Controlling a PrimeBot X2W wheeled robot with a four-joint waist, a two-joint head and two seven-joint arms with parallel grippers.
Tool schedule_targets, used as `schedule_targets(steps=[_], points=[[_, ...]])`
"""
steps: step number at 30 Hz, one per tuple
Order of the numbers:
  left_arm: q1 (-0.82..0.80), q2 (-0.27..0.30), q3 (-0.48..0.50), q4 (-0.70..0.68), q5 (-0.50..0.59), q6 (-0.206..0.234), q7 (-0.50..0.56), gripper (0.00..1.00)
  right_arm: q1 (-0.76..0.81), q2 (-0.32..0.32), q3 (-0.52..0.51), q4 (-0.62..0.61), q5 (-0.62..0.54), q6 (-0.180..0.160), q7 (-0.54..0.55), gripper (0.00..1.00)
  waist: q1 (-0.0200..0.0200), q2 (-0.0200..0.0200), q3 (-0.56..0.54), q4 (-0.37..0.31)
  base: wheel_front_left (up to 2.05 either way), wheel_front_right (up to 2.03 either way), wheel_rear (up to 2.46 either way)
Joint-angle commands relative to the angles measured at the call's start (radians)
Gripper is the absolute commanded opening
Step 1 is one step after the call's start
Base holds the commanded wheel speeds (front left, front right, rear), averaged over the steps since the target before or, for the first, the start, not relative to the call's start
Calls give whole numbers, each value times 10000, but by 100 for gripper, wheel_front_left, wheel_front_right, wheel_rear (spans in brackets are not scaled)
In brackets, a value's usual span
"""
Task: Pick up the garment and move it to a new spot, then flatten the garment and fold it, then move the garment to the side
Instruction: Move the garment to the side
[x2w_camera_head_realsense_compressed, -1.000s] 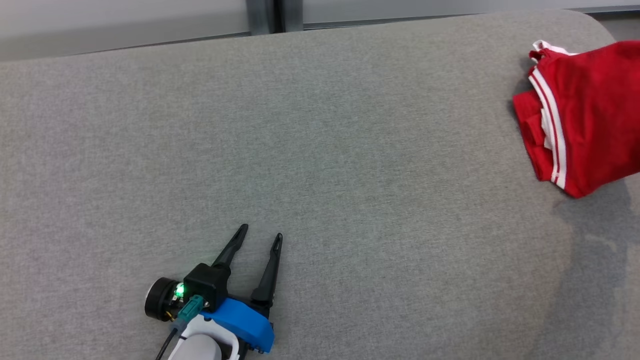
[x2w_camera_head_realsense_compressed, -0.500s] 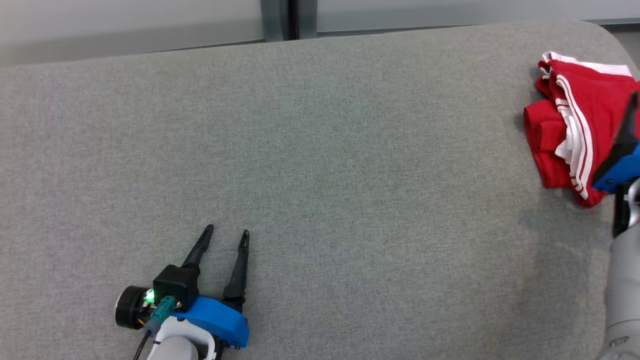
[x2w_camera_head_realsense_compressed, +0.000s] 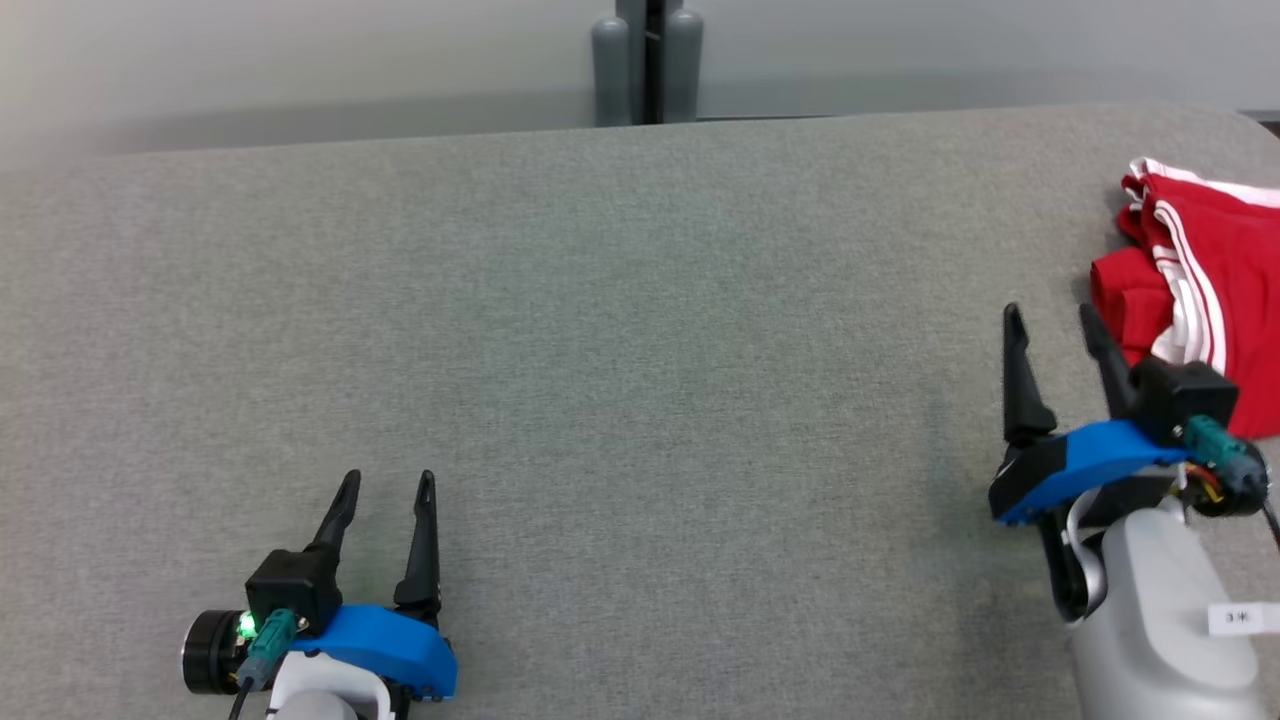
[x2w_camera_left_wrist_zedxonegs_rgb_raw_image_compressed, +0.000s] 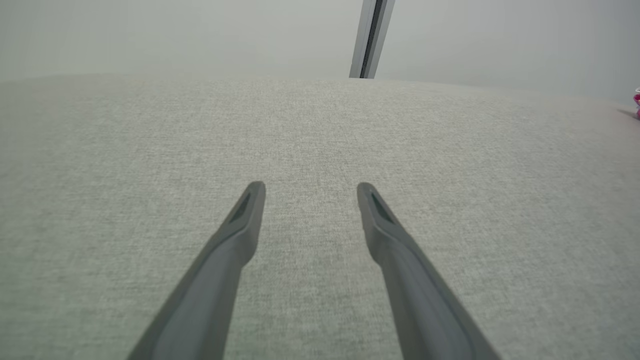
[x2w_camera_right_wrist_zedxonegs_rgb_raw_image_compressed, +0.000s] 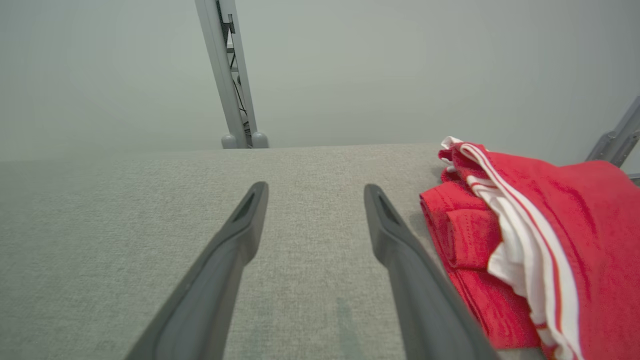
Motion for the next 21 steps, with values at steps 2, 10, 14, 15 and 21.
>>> schedule_targets(steps=[2, 10, 14, 15, 21], points=[[104, -27, 135, -58, -11, 88, -1, 100, 505, -35, 462, -220, 361, -4, -36, 100, 0, 0, -92, 130, 0, 0, 0], [387, -53, 314, -9, -315, 10, -1, 100, 1559, -44, 1402, -584, 1381, -4, -37, 100, 0, 0, -474, 487, 0, 0, 0], [552, -52, 368, -25, -536, 94, -1, 100, 1836, -36, 1524, -654, 1471, -2, -37, 100, 0, 0, -700, 549, 0, 0, 0], [609, -56, 379, -31, -603, 127, -1, 100, 1904, -36, 1539, -665, 1523, -2, -37, 100, 0, 0, -767, 551, 0, 0, 0], [961, -55, 336, -50, -874, 241, -1, 100, 2387, -34, 1618, -682, 1767, -2, -38, 100, 0, 0, -1307, 537, 0, 0, 0]])
